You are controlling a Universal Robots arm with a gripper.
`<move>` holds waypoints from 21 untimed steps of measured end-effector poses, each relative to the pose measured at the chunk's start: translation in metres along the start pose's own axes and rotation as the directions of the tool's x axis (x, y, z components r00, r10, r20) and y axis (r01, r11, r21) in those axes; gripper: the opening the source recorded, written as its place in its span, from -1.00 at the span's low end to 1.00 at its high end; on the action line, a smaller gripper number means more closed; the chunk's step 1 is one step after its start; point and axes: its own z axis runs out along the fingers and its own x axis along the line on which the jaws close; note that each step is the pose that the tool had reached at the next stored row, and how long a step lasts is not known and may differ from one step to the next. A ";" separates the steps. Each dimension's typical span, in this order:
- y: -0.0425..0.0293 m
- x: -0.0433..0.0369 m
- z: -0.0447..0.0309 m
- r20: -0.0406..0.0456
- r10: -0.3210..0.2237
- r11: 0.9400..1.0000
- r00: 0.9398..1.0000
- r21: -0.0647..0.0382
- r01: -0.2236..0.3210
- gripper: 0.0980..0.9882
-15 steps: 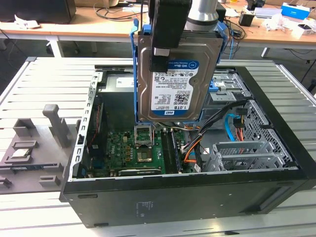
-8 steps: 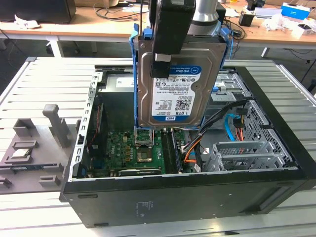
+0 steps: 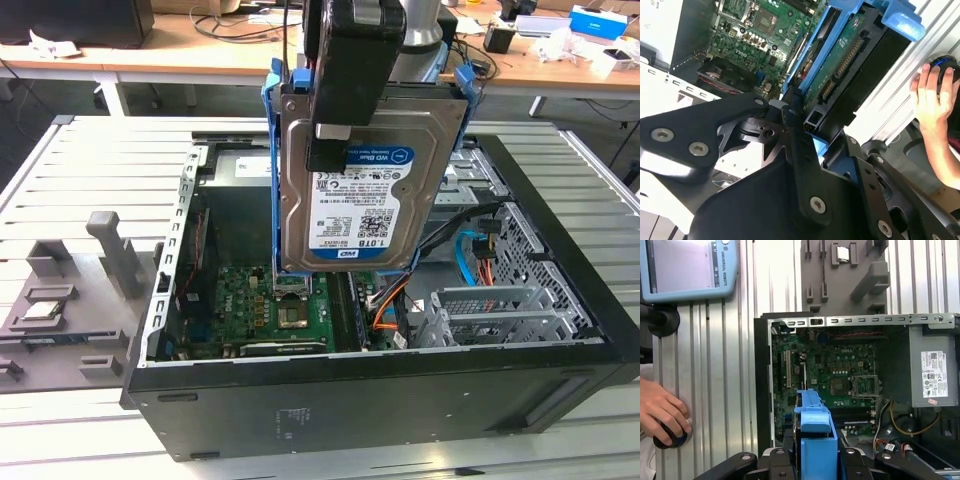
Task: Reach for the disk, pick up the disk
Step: 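Pick up the disk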
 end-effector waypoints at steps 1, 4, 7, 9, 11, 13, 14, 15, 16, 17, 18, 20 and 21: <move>-0.0002 0.0043 0.0001 0.000 0.000 1.000 1.000 0.000 0.000 -0.39; -0.0005 0.0105 0.0001 0.000 0.000 1.000 1.000 0.000 0.000 -0.39; -0.0008 0.0175 0.0001 0.000 0.000 1.000 1.000 0.000 0.000 -0.39; -0.0009 0.0202 0.0002 0.000 0.000 1.000 1.000 0.000 0.000 -0.39; -0.0017 0.0209 0.0001 0.000 0.000 1.000 1.000 0.000 0.000 -0.39; -0.0022 0.0209 0.0001 0.000 0.000 1.000 1.000 0.000 0.000 -0.39; -0.0022 0.0209 0.0001 0.000 0.000 1.000 1.000 0.000 0.000 -0.39; -0.0029 0.0209 0.0001 0.000 0.000 1.000 1.000 0.000 0.000 -0.39; -0.0051 0.0208 0.0000 0.000 0.000 1.000 1.000 0.000 0.000 -0.39; -0.0070 0.0207 -0.0001 0.000 0.000 1.000 1.000 0.000 0.000 -0.39; -0.0102 0.0206 -0.0002 0.000 0.000 1.000 1.000 0.000 0.000 -0.39; -0.0170 0.0204 -0.0005 0.000 0.000 1.000 1.000 0.000 0.000 -0.39; -0.0199 0.0204 -0.0005 0.000 0.000 1.000 1.000 0.000 0.000 -0.39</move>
